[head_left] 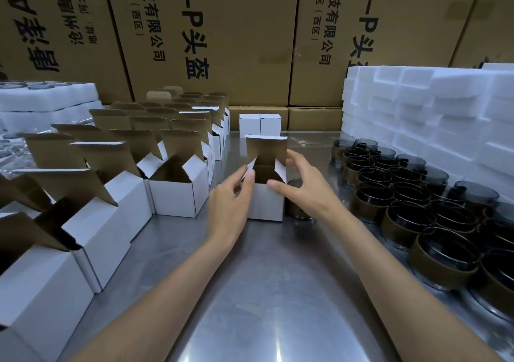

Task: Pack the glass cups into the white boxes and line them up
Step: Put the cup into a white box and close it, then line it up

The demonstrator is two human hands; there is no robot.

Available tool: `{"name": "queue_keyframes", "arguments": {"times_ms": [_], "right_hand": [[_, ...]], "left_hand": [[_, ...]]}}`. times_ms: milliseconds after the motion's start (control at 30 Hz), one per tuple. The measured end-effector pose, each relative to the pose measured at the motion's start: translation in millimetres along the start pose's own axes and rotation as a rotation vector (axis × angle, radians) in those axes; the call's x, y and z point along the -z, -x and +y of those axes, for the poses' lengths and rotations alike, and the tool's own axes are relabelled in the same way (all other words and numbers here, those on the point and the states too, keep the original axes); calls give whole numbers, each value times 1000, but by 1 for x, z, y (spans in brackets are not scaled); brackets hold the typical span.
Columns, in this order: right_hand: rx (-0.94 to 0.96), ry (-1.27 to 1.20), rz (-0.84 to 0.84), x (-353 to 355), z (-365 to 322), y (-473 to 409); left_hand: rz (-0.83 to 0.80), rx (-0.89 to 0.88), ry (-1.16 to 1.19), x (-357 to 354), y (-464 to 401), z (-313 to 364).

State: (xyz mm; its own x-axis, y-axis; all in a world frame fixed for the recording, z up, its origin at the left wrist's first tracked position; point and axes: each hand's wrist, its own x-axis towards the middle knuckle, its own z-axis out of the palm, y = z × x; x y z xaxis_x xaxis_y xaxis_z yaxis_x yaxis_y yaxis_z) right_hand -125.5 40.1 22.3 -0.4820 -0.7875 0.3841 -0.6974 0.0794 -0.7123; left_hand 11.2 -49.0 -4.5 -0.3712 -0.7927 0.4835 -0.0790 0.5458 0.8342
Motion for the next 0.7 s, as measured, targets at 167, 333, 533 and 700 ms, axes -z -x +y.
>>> {"name": "queue_keyframes", "arguments": {"times_ms": [167,333,533,700], "right_hand": [[-100,20,177,-2,-1,6],[-127,-117,270,1,2,10],[-80,-46,110,11,1,9],[-93,160,62,15,-2,3]], "left_hand": [[77,12,31,-3,4,7],[24,39,103,0,2,7],[-30,-1,89,2,0,10],[-52,23,133,2,-1,10]]}}
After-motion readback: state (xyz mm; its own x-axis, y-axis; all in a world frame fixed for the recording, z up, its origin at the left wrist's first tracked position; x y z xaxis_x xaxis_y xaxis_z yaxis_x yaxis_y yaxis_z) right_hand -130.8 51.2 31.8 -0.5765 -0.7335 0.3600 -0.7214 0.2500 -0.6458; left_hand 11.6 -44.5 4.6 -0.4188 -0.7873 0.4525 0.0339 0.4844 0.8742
